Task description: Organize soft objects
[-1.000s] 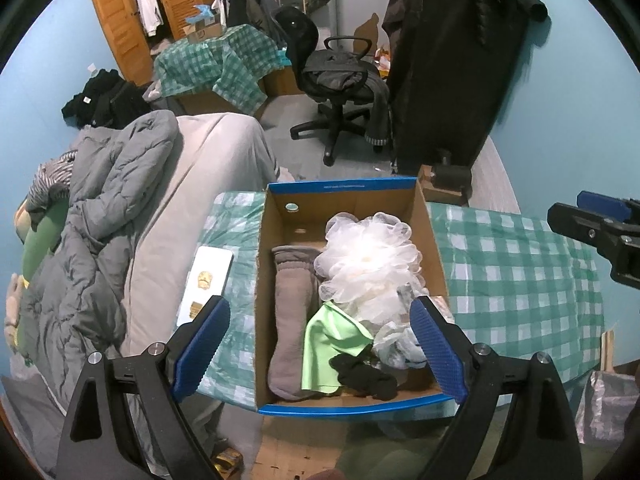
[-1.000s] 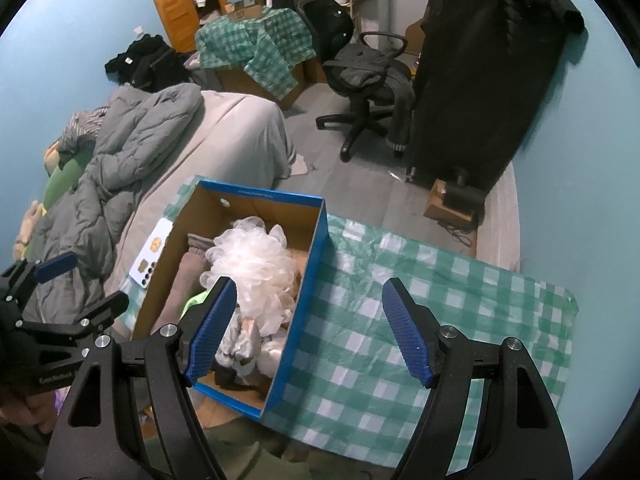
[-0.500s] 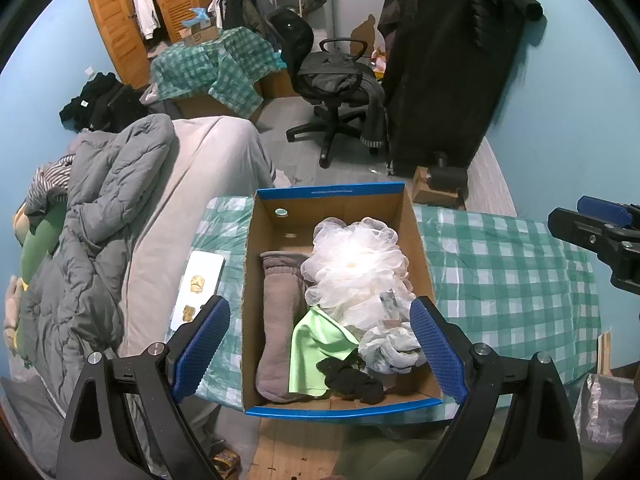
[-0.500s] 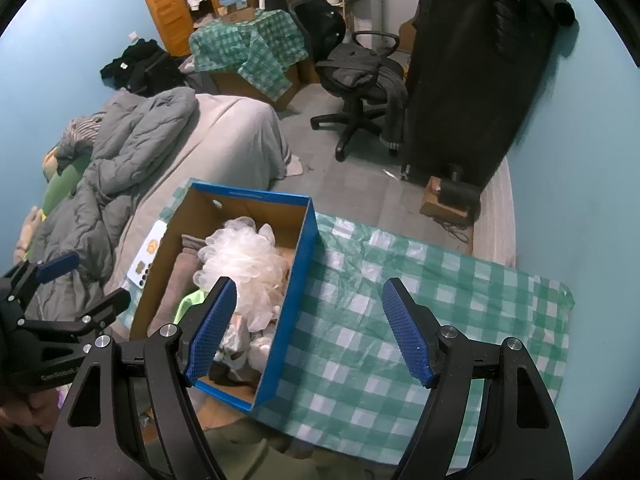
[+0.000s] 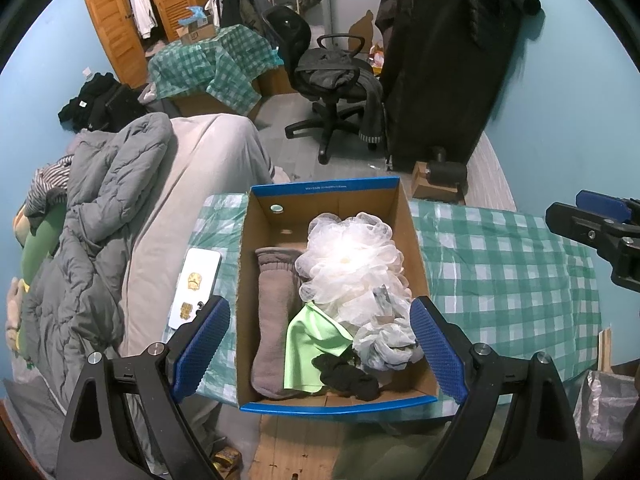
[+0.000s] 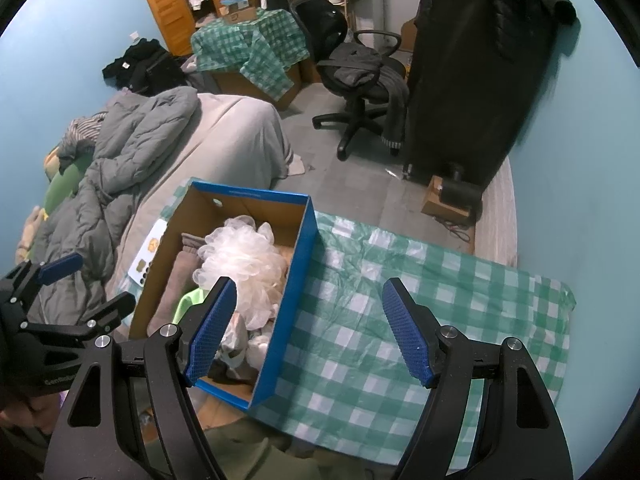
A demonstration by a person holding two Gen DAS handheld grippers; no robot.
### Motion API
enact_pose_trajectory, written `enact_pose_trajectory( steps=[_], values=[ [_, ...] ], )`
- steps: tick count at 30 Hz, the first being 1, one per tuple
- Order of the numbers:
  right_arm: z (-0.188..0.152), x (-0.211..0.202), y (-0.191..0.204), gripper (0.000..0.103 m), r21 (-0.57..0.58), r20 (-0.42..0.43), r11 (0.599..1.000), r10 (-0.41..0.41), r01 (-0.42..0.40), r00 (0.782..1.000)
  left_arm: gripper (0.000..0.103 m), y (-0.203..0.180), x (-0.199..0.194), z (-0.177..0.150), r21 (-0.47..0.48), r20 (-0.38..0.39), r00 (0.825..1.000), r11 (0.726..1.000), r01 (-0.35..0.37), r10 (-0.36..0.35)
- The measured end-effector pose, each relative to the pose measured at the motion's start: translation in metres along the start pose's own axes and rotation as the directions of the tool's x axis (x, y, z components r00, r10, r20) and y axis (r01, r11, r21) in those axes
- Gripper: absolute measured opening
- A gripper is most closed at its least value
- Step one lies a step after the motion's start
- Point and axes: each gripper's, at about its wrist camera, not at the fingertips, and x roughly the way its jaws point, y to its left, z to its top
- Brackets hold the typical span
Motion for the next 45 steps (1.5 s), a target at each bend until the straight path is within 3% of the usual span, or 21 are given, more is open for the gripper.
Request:
enact_pose_trajectory(
  steps=[45],
  values=[
    [-0.0041,-0.0003,-0.0058,0.075,-0.003,0.001,1.0,0.011,-0.011,1.0,0.093,-0.0018,-0.0025,-0.0076,0.002,-0.011,1.0,1.0,-0.006,0.006]
  ],
)
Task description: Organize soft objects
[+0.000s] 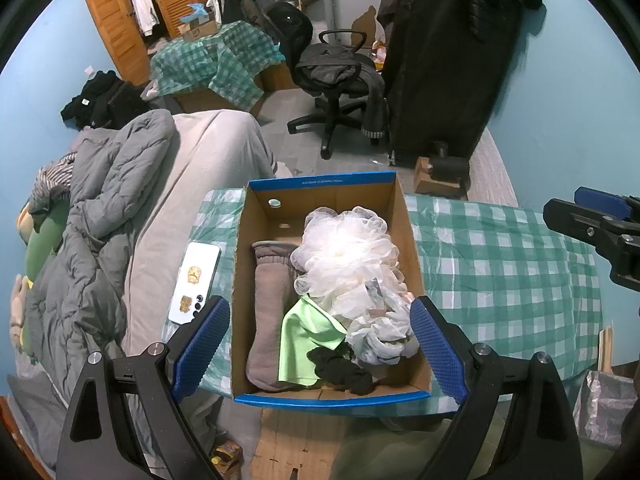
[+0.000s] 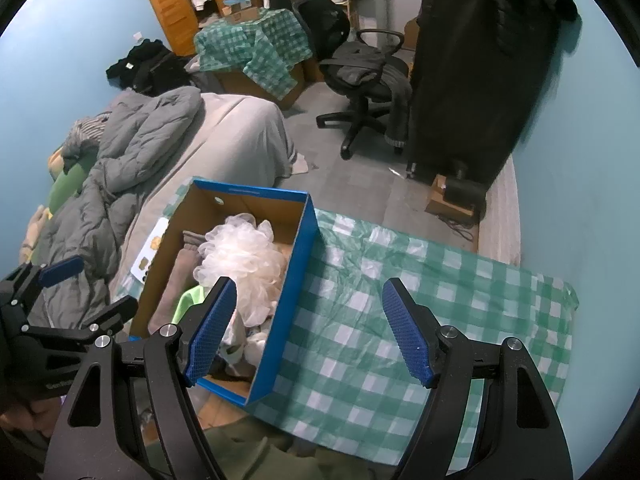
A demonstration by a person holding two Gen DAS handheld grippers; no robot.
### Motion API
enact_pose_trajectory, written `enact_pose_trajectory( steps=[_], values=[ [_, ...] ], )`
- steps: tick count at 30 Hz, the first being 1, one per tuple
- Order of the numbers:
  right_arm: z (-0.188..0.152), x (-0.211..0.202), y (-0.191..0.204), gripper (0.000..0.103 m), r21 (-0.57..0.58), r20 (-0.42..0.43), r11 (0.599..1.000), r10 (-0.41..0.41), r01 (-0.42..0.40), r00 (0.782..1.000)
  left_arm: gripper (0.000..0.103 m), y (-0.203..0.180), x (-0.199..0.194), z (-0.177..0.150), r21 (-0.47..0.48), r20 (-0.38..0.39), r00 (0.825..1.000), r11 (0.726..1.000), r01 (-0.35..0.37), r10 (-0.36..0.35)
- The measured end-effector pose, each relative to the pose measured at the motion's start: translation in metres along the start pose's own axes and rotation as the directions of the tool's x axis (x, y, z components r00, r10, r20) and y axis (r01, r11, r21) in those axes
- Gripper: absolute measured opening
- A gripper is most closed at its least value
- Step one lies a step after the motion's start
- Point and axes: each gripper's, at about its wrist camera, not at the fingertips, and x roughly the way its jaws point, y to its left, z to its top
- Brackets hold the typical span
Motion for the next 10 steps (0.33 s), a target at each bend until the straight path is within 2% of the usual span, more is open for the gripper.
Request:
enact_pose_trajectory(
  steps=[10],
  values=[
    [-0.0008,0.0018,0.0044,0.075,-0.022,-0.001,0.999,0.023,-0.023,1.0,0.093,0.0014,-0.0088,-0.0096,-0.013,-0.002,1.0,1.0,-0.01,0.01]
  ],
)
